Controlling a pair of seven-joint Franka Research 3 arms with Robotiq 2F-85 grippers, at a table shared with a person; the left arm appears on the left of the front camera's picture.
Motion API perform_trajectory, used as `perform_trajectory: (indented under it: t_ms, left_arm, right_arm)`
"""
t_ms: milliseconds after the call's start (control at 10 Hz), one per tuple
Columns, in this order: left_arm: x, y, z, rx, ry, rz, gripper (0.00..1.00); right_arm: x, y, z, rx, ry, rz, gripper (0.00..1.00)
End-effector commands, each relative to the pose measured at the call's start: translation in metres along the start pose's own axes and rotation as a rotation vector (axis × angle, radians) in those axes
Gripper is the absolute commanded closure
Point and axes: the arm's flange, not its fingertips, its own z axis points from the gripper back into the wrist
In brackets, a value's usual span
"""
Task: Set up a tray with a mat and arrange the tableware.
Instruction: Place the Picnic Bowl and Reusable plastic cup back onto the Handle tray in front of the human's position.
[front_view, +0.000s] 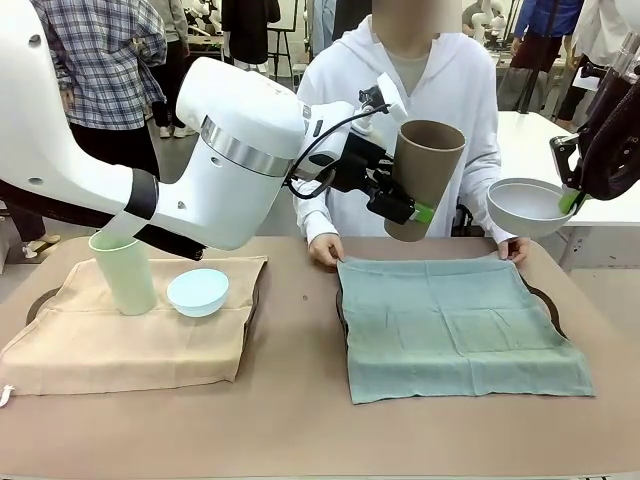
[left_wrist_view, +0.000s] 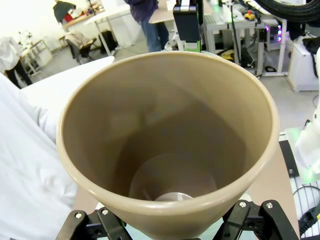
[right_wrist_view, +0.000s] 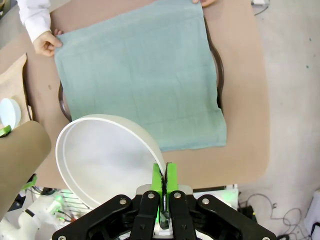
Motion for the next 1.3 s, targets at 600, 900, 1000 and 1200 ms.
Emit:
perform_trajectory:
  t_ms: [600, 900, 1000, 1200]
  left_arm:
    - [0.001, 0.002, 0.001, -0.012, -0.010, -0.016, 0.70]
    - [-0.028, 0.009, -0.004, -0.039, -0.057, 0.023, 0.17]
    - [-0.053, 0.015, -0.012, -0.075, -0.114, 0.039, 0.17]
    - [-0.084, 0.016, -0.023, -0.100, -0.180, 0.032, 0.17]
  right_arm:
    - [0.001, -0.002, -0.002, 0.006, -0.003, 0.010, 1.00]
    - [0.016, -0.006, -0.029, 0.008, 0.055, 0.002, 0.96]
    - [0.031, -0.011, -0.056, 0.010, 0.077, -0.010, 0.96]
    - [0.042, -0.016, -0.092, 0.015, 0.086, -0.004, 0.96]
